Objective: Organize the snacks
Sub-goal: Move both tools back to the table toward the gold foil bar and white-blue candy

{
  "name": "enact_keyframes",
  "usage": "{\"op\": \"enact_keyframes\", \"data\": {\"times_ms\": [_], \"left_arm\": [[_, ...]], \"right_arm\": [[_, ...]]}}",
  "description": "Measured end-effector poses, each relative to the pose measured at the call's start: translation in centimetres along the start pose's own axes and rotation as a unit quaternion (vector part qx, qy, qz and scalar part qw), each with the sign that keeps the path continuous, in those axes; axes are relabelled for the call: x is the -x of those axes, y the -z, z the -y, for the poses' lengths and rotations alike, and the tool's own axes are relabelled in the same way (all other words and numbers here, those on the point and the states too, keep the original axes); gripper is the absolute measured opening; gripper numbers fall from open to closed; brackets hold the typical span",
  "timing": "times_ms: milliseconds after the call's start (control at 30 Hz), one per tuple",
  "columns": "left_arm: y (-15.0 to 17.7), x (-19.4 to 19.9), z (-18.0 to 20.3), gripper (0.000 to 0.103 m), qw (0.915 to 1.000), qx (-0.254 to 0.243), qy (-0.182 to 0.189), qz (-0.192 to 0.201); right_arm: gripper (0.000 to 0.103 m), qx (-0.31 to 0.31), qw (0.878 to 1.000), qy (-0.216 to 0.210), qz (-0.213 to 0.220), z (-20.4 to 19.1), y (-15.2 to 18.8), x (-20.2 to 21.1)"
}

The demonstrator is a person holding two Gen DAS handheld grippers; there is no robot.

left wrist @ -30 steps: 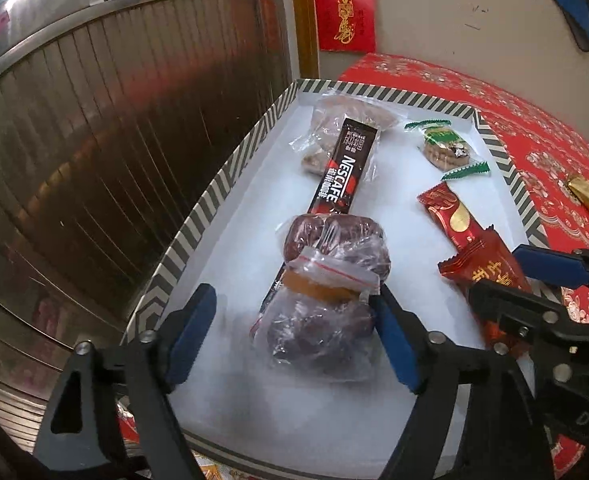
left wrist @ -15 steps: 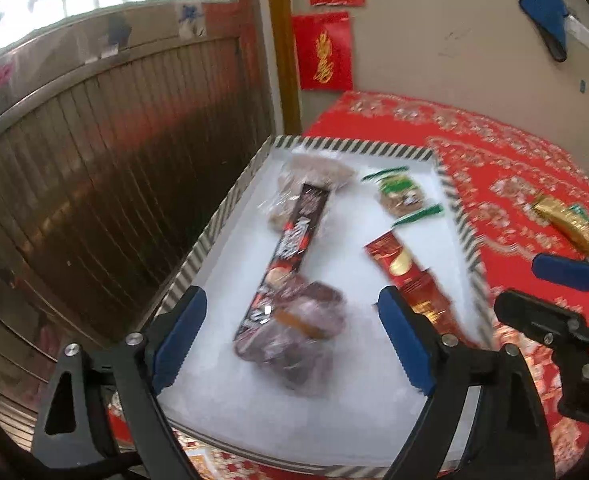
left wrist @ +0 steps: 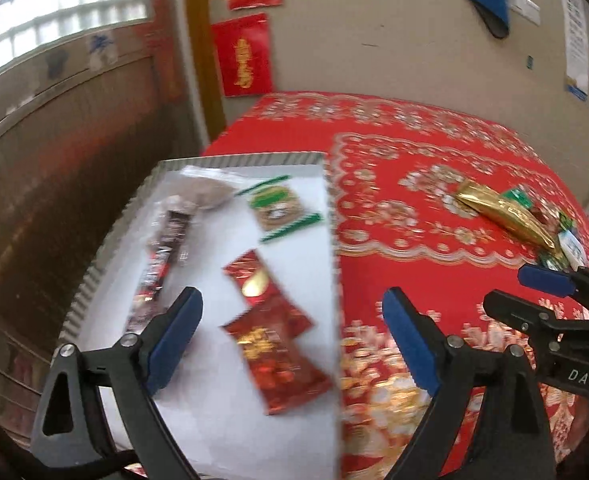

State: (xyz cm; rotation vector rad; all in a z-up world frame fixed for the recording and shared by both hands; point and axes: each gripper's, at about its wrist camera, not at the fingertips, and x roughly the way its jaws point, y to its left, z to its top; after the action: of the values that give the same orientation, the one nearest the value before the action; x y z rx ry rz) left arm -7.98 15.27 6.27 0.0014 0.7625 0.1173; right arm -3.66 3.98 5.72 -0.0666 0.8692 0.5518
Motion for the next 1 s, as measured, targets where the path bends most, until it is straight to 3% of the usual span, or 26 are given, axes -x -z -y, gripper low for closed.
{"op": "enact_keyframes", "data": {"times_ms": [500,1000], "left_arm": [[-2.8,-2.8,10.7,0.091,0.9961,-0.025,0.076,-0.037],[-6.0,-6.0,19.1,0.091,0.993,-0.058,0.089,-0.051]], "right_arm": [[0.063,-0.074,0.994,0.081,0.003,11.6,2.8,4.8],[0.064,-0.097,0.989,0.115,-0.003,17.4,3.2,7.1]]}}
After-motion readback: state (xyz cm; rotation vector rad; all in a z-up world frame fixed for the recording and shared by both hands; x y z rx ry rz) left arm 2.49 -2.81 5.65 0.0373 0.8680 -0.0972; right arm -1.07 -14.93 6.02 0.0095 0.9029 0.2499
